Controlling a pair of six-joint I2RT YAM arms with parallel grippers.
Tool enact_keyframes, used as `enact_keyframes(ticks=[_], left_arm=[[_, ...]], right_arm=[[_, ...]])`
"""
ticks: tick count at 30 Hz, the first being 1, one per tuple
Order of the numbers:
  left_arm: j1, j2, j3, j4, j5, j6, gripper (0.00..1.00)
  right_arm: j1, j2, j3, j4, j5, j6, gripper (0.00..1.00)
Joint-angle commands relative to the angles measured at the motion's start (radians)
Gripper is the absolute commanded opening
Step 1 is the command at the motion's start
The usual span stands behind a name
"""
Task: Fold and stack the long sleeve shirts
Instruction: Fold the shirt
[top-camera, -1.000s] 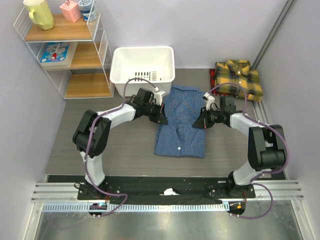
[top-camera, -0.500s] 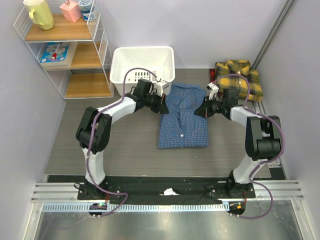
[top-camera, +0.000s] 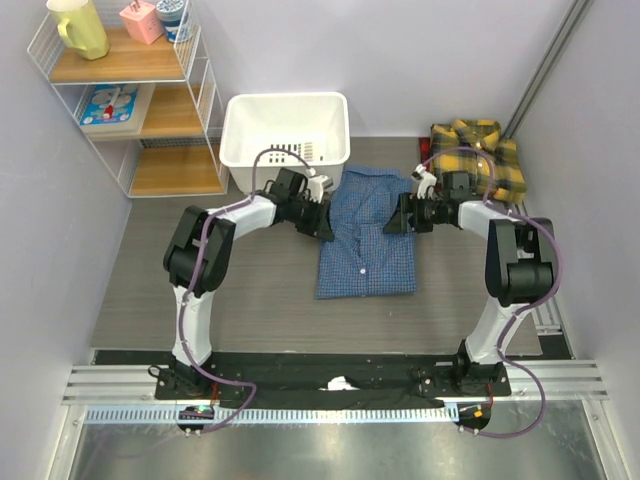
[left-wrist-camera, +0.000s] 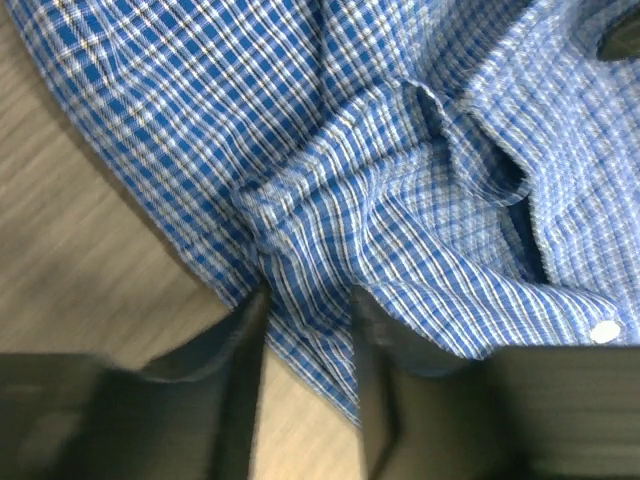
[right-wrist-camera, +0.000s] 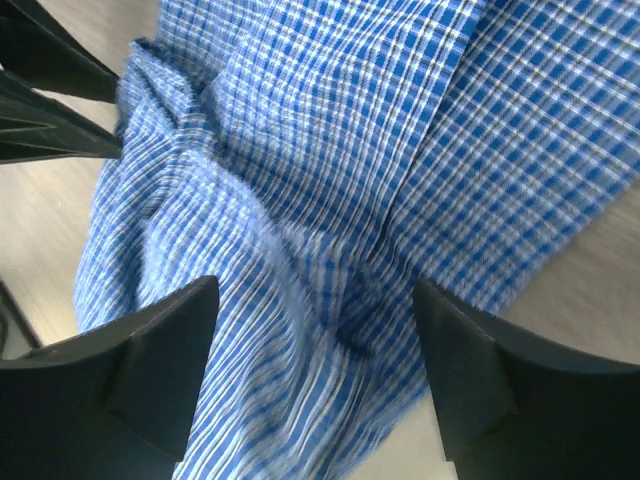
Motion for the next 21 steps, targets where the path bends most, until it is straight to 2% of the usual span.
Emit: enact_keyframes(ticks=[1, 3, 6, 9, 12, 18, 21], left_arm=[[0.018, -0.196, -0.038, 0.022, 0.054, -0.055, 0.46], [0.015, -0.239, -0.087, 0.022, 0.056, -0.081, 0.57], [0.007, -0.276, -0.128, 0.006, 0.045, -0.107, 0.62], [-0.010, -0.267, -0.133, -0.011, 0.025, -0.078, 0.62], [-0.022, -0.245, -0.127, -0.013, 0.047, -0.101, 0.57], [-0.077, -0.245, -0.179, -0.008, 0.041, -0.139, 0.58], [-0.082, -0.245, -0.237, -0.007, 0.001, -0.179, 0.56]], right_arm=[[-0.047, -0.165, 0.089, -0.176, -0.005, 0.039, 0.87], [-0.063, -0.206, 0.106, -0.243, -0.004, 0.038, 0.90], [-0.073, -0.274, 0.069, -0.335, -0.023, 0.034, 0.90], [-0.073, -0.321, -0.006, -0.353, -0.059, 0.100, 0.83], [-0.073, -0.334, -0.090, -0.354, -0.102, 0.174, 0.80], [-0.073, -0.370, -0.227, -0.364, -0.129, 0.219, 0.87], [-0.073, -0.363, -0.267, -0.363, -0.137, 0.222, 0.86]])
